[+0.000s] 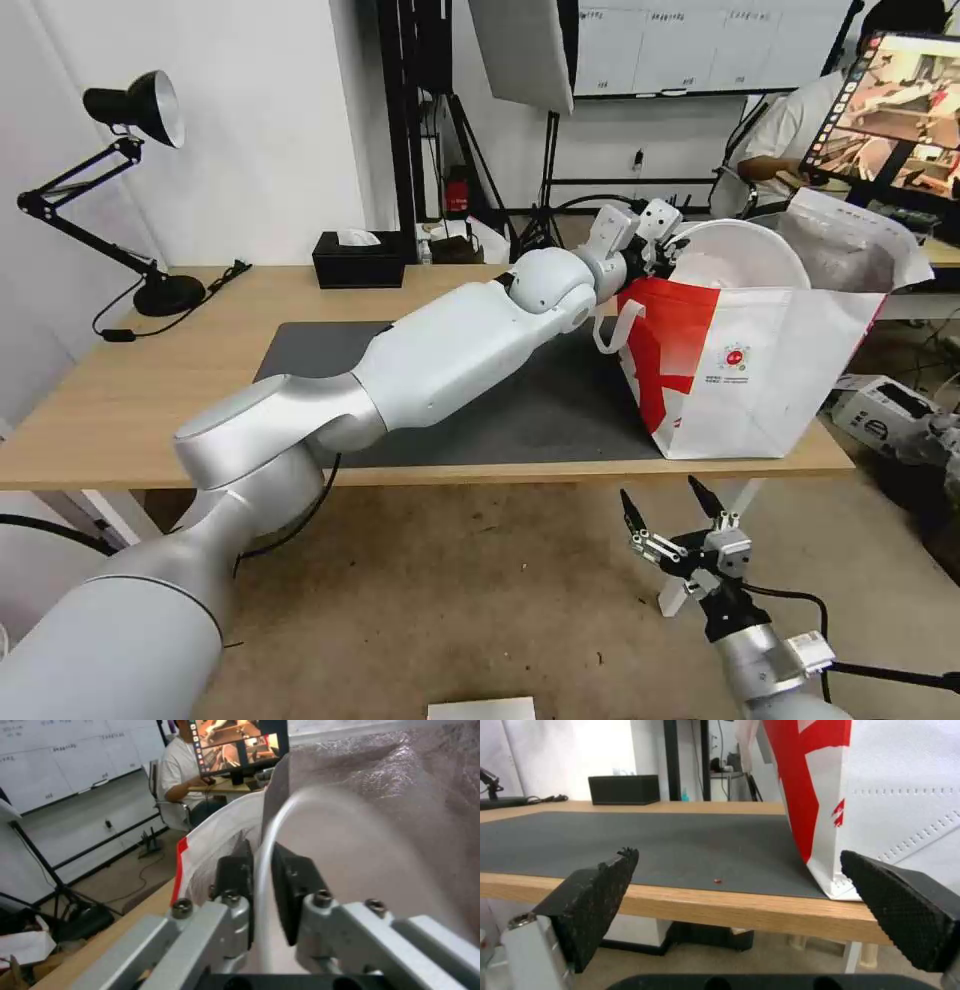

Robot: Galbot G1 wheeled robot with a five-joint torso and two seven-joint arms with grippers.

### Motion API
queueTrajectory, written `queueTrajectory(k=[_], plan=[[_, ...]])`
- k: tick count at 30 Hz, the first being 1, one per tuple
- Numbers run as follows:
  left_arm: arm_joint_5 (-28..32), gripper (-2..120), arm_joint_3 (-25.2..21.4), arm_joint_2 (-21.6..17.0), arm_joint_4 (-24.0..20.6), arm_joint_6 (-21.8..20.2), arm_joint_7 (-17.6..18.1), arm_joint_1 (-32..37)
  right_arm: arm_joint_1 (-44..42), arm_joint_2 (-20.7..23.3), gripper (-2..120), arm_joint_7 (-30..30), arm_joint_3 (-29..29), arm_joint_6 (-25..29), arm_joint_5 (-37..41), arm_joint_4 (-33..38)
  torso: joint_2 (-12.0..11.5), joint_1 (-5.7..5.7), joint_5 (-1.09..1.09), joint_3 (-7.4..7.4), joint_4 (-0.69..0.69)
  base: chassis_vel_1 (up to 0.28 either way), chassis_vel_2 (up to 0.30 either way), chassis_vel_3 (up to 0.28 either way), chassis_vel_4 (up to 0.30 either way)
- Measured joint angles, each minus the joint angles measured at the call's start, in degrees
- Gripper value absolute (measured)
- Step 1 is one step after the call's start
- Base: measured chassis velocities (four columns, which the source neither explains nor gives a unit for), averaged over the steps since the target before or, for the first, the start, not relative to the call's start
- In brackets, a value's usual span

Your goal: Pick up the trash from the table and place it into the takeout bag.

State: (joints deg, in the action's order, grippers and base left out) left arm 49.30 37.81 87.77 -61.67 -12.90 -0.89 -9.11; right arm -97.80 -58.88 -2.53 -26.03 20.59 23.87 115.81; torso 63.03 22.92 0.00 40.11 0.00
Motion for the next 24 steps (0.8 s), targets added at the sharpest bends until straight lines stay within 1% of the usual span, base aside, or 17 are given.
queueTrajectory(k=[1, 2, 3, 4, 6, 7, 10, 11, 14, 15, 16, 17, 20, 21, 24], plan=[[0.0, 25, 0.11, -0.07, -0.15, 0.0, 0.0, 0.03, 0.0, 0.0, 100, 0.0, 0.0, 0.0, 0.0, 0.0, 0.0, 0.0, 0.0, 0.0, 0.0, 0.0, 0.0, 0.0, 0.0], [0.0, 32, 0.2, -0.14, -0.27, 0.03, 0.02, 0.09, 0.0, 0.0, 100, 0.0, 0.0, 0.0, 0.0, 0.0, 0.0, 0.0, 0.0, 0.0, 0.0, 0.0, 0.0, 0.0, 0.0], [0.0, 32, 0.2, -0.14, -0.27, 0.03, 0.02, 0.09, 0.0, 0.0, 100, 0.0, 0.0, 0.0, 0.0, 0.0, 0.0, 0.0, 0.0, 0.0, 0.0, 0.0, 0.0, 0.0, 0.0], [0.01, 35, 0.24, -0.19, -0.35, 0.05, 0.08, 0.14, 0.0, 0.0, 100, 0.0, 0.0, 0.0, 0.0, 0.0, 0.0, 0.0, 0.0, 0.0, 0.0, 0.0, 0.0, 0.0, 0.0], [0.08, 47, 0.22, -0.17, -0.57, 0.15, 0.29, 0.23, 0.0, 0.0, 100, 0.0, 0.0, 0.0, 0.0, 0.0, 0.0, 0.0, 0.0, 0.0, 0.0, 0.0, 0.0, 0.0, 0.0], [0.08, 47, 0.22, -0.17, -0.57, 0.15, 0.29, 0.23, 0.0, 0.0, 100, 0.0, 0.0, 0.0, 0.0, 0.0, 0.0, 0.0, 0.0, 0.0, 0.0, 0.0, 0.0, 0.0, 0.0], [0.69, 60, -0.38, -0.38, -1.71, 0.41, 1.0, 0.32, 0.0, 0.0, 100, 0.0, 0.0, 0.0, 0.0, 0.0, 0.0, 0.0, 0.0, 0.0, -0.01, 0.0, 0.0, 0.0, 0.0], [0.69, 60, -0.38, -0.38, -1.71, 0.41, 1.0, 0.32, 0.0, 0.0, 100, 0.0, 0.0, 0.0, 0.0, 0.0, 0.0, 0.0, 0.0, 0.0, -0.01, 0.0, 0.0, 0.0, 0.0], [1.37, 76, -1.06, -1.32, -3.22, 0.9, 1.66, 0.29, 0.0, 0.0, 100, 0.0, 0.0, 0.0, 0.0, 0.0, 0.0, 0.0, 0.0, 0.0, 0.0, 0.0, 0.0, 0.0, 0.0], [1.37, 76, -1.06, -1.32, -3.22, 0.9, 1.66, 0.29, 0.0, 0.0, 100, 0.0, 0.0, 0.0, 0.0, 0.0, 0.0, 0.0, 0.0, 0.0, 0.0, 0.0, 0.0, 0.0, 0.0], [1.71, 81, -1.46, -1.96, -4.08, 1.05, 2.33, 0.27, 0.0, 0.0, 100, 0.0, 0.0, 0.0, 0.0, 0.0, 0.0, 0.0, 0.0, 0.0, 0.0, 0.0, 0.0, 0.0, 0.0], [1.71, 81, -1.46, -1.96, -4.08, 1.05, 2.33, 0.27, 0.0, 0.0, 100, 0.0, 0.0, 0.0, 0.0, 0.0, 0.0, 0.0, 0.0, 0.0, 0.0, 0.0, 0.0, 0.0, 0.0], [2.29, 97, -2.47, -4.96, -6.74, 0.98, 4.59, 0.36, 0.0, 0.0, 100, 0.0, 0.0, 0.0, 0.0, 0.0, -0.01, 0.0, 0.0, 0.0, -0.01, 0.0, 0.0, 0.0, 0.0], [2.29, 97, -2.47, -4.96, -6.74, 0.98, 4.59, 0.36, 0.0, 0.0, 100, 0.0, 0.0, 0.0, 0.0, 0.0, -0.01, 0.0, 0.0, 0.0, -0.01, 0.0, 0.0, 0.0, 0.0], [2.79, 99, -3.86, -8.76, -9.98, 0.94, 6.76, 1.35, 0.0, 0.0, 100, 0.0, 0.0, 0.0, 0.0, 0.0, -0.01, 0.0, -0.02, 0.0, 0.02, 0.0, 0.0, 0.0, 0.0]])
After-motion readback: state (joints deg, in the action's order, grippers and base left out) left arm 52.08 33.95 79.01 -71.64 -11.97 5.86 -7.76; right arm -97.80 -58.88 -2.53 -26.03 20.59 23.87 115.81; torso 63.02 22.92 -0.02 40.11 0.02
